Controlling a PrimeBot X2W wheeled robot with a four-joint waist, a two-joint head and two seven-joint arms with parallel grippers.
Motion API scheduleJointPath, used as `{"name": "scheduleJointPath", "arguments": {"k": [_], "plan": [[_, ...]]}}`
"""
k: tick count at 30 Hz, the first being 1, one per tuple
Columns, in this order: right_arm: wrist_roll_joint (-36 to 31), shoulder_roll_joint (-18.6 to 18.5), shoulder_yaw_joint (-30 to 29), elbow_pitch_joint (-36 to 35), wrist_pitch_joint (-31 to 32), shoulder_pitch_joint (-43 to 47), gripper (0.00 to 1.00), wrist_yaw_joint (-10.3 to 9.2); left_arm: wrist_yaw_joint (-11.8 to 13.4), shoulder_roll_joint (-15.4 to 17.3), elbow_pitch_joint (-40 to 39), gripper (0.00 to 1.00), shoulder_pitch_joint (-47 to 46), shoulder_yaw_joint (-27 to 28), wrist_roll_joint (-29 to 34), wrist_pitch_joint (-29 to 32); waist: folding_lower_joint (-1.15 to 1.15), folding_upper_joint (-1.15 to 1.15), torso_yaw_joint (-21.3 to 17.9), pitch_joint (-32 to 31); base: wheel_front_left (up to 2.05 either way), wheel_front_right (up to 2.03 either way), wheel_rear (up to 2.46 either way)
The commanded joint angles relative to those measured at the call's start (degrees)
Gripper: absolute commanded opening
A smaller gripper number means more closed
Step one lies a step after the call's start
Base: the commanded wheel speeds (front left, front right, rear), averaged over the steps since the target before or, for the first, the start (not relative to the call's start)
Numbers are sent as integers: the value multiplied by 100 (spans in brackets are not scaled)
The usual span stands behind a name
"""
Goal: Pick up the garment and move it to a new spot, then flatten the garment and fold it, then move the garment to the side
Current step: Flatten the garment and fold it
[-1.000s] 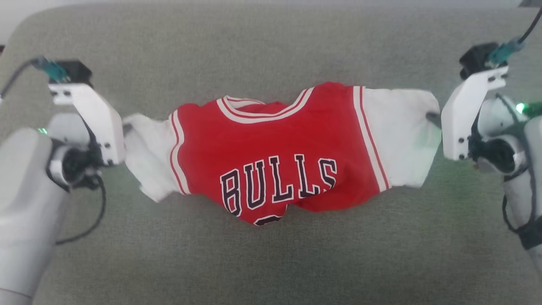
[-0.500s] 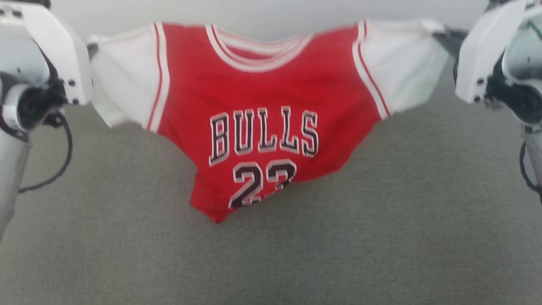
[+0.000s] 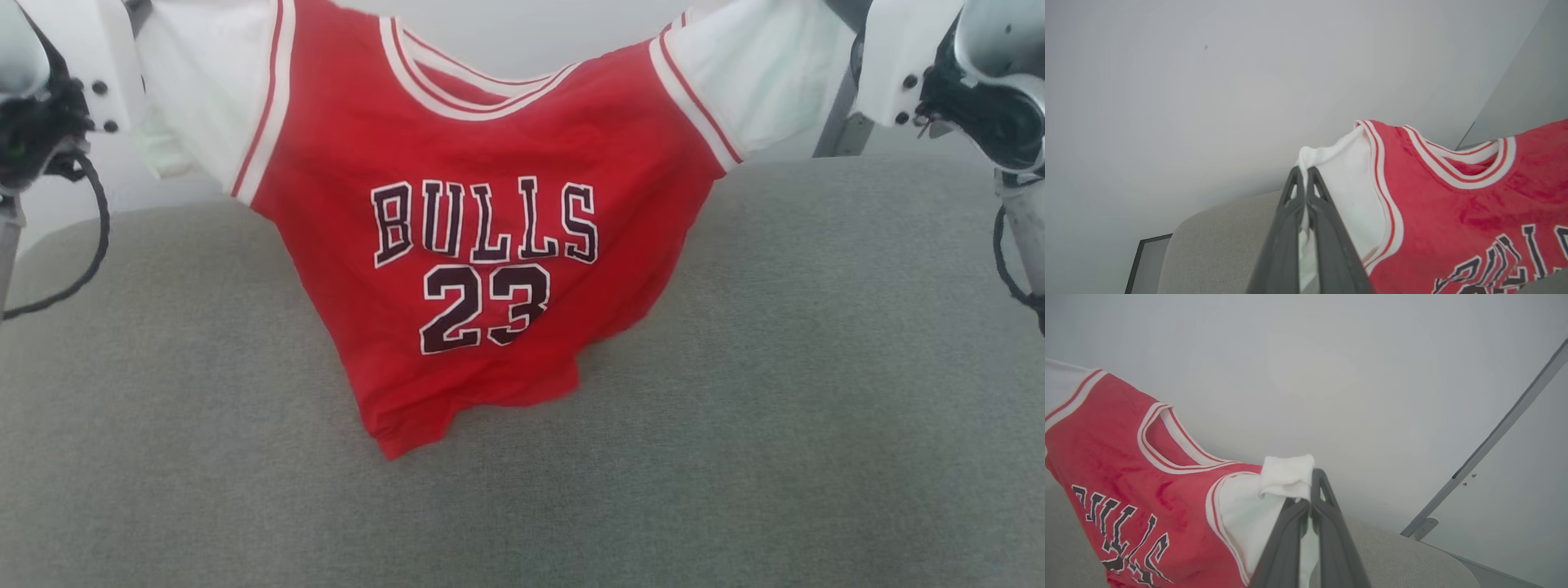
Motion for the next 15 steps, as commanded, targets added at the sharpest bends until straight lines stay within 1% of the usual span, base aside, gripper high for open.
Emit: {"name": "scheduleJointPath", "arguments": {"k": [1, 9, 12, 15], "plan": [[51, 4, 24, 52, -52, -53, 0, -1, 22, -4, 15, 0, -71, 15, 29, -29, 0, 0, -23, -15, 0, 0, 0], [111, -27, 187, 369, -271, -323, 0, -2, -95, -69, 169, 0, -327, -4, 94, -289, 0, 0, -74, 139, 0, 0, 0], [106, -41, 213, 520, -442, -452, 0, -2, -128, -132, 294, 0, -500, 8, 158, -513, 0, 0, -73, 312, 0, 0, 0], [14, -8, 195, 748, -705, -666, 0, -2, -171, -207, 471, 0, -773, 48, 285, -900, 0, 0, -76, 605, 0, 0, 0]]}}
